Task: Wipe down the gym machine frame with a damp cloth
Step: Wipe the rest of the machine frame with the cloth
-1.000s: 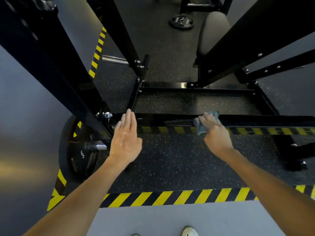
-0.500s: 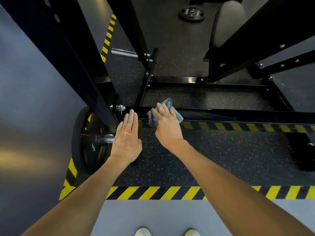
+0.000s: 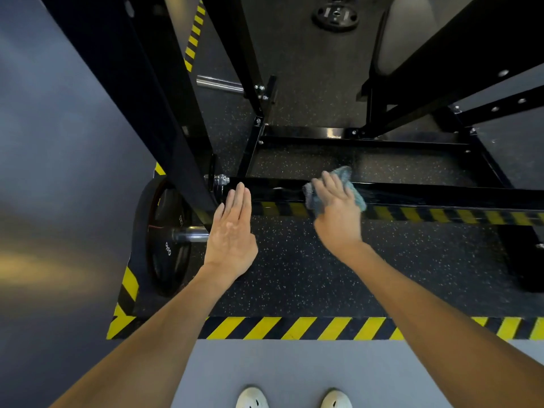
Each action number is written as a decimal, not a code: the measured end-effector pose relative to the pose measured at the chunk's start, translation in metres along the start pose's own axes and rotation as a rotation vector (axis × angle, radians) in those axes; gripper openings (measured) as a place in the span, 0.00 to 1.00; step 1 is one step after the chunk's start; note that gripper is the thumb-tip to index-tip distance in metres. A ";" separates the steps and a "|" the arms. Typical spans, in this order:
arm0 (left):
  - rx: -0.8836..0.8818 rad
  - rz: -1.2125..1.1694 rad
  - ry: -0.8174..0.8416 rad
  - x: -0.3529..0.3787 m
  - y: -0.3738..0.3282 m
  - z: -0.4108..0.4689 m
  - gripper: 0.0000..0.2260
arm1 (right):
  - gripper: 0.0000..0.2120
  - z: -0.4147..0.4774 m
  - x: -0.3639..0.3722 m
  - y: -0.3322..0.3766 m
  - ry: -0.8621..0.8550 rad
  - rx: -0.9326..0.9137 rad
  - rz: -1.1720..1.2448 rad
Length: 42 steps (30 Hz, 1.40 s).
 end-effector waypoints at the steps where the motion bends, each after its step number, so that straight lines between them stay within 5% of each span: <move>1: 0.001 0.015 -0.006 0.001 0.000 0.000 0.37 | 0.34 0.001 0.007 0.017 0.007 -0.042 0.014; 6: 0.042 0.109 -0.031 0.000 0.005 -0.001 0.36 | 0.30 0.010 0.041 0.081 0.091 -0.222 0.026; 11: 0.052 0.107 -0.049 0.002 0.008 -0.002 0.39 | 0.34 0.009 0.029 0.050 0.134 -0.288 -0.006; 18: 0.007 0.101 -0.038 0.004 0.003 -0.002 0.38 | 0.35 -0.006 0.003 -0.018 -0.029 -0.052 0.014; 21: -0.015 0.096 -0.031 0.005 -0.002 -0.001 0.38 | 0.35 -0.007 0.012 0.011 -0.048 0.003 -0.007; 28: 0.029 0.172 -0.030 -0.002 0.004 -0.001 0.35 | 0.29 0.004 0.042 0.088 0.066 -0.223 -0.014; 33: -0.028 0.125 -0.010 0.000 0.000 0.000 0.38 | 0.36 0.008 0.019 0.030 0.135 -0.321 -0.163; 42: -0.037 0.053 0.010 -0.002 -0.004 0.001 0.36 | 0.35 -0.005 -0.032 -0.089 -0.047 -0.050 -0.180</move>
Point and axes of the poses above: each hand's wrist, its own z-axis towards the middle knuckle, its own x-axis out of the palm, y = z × x, the point moved 1 cm from there along z, towards the middle knuckle, and after that the axes turned 6 degrees about x, right-handed, at the moved point
